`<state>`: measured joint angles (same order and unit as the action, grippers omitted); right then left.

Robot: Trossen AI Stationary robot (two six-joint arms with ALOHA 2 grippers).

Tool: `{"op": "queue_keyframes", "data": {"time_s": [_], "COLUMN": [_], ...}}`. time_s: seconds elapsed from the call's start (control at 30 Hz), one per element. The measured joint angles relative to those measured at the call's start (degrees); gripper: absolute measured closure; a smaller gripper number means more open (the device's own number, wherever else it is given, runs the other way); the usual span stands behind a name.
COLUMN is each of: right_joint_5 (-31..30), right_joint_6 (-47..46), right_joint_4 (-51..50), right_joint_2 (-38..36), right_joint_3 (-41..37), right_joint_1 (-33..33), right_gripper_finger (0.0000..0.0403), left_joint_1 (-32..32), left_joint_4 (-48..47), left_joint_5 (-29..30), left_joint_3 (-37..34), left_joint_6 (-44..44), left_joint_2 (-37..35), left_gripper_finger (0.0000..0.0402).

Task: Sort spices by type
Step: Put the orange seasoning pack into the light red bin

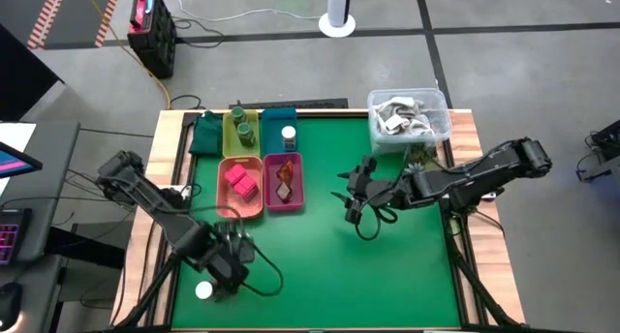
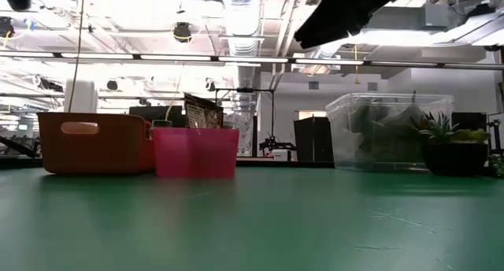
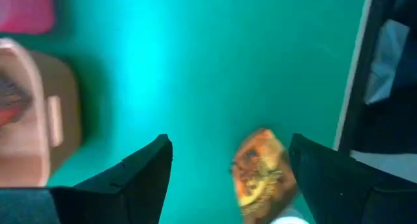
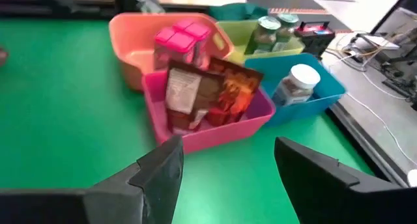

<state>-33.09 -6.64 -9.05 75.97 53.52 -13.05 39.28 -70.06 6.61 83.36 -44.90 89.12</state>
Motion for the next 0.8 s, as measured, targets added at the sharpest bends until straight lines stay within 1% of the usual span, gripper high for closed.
{"op": "queue_keyframes", "data": {"time_s": [0.13,0.33,0.43,0.57,0.67,0.8], "right_joint_5": [0.0,0.0,0.0,-2.0,-4.2,-6.3], "right_joint_6": [0.9,-0.3,-1.8,-3.7,-4.0,-5.8], "right_joint_4": [2.2,1.7,0.7,0.5,0.2,-0.1], "right_joint_2": [2.7,4.0,3.3,1.9,1.9,1.9], "right_joint_3": [0.0,0.0,0.0,0.0,0.0,0.0], "right_joint_1": [-0.9,-2.3,-4.0,-6.9,-9.5,-12.1], "right_gripper_finger": [0.0133,0.0133,0.0133,0.0133,0.0133,0.0133], "left_joint_1": [1.4,3.2,4.5,6.4,7.6,8.3], "left_joint_4": [-2.2,-15.9,-17.7,-17.4,-16.9,-14.6], "left_joint_5": [-0.7,-1.4,-3.0,-3.9,-4.1,-6.1], "left_joint_3": [7.3,21.1,25.7,28.0,28.1,28.0], "left_joint_6": [2.2,2.9,2.1,1.0,-0.4,-2.8], "left_joint_2": [5.9,14.8,17.8,20.5,21.1,21.3], "left_gripper_finger": [0.0111,0.0111,0.0111,0.0111,0.0111,0.0111]}}
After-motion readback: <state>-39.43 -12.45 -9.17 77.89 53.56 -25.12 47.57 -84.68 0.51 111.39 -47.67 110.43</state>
